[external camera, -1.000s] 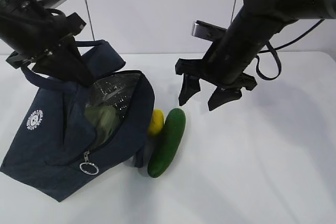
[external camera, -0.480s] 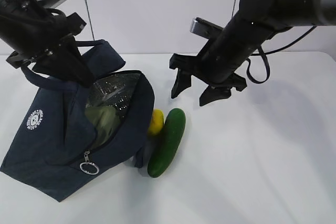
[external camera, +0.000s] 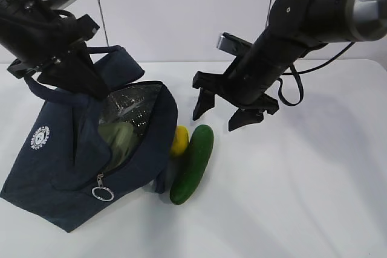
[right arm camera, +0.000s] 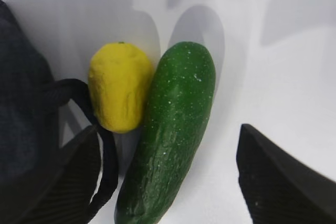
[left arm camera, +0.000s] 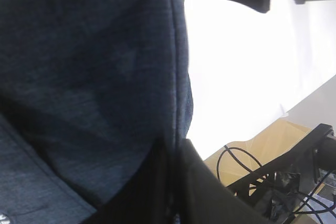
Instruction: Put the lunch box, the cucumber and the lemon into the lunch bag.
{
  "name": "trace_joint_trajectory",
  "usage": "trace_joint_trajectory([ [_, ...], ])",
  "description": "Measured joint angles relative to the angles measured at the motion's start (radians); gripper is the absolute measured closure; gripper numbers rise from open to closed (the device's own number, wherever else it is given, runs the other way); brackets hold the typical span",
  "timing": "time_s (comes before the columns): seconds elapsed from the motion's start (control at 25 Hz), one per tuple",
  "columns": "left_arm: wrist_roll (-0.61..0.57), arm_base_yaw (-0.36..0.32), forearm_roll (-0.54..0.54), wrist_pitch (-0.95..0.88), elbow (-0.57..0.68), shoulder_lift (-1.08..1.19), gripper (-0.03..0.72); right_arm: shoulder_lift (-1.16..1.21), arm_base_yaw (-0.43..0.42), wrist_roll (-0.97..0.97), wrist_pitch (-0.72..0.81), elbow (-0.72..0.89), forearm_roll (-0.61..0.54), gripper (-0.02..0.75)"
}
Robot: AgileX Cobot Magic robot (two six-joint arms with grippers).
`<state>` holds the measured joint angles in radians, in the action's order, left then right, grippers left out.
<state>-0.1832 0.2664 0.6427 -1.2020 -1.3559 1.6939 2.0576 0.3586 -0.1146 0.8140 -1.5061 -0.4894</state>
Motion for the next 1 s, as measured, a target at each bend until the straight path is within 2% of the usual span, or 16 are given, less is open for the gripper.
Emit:
trace_joint_trajectory([
  [1.0,0.0,0.0,0.0,0.0,0.0,0.0,0.685,0.083,0.0,-0.02,-0.066,-0.002,-0.059,0.15],
])
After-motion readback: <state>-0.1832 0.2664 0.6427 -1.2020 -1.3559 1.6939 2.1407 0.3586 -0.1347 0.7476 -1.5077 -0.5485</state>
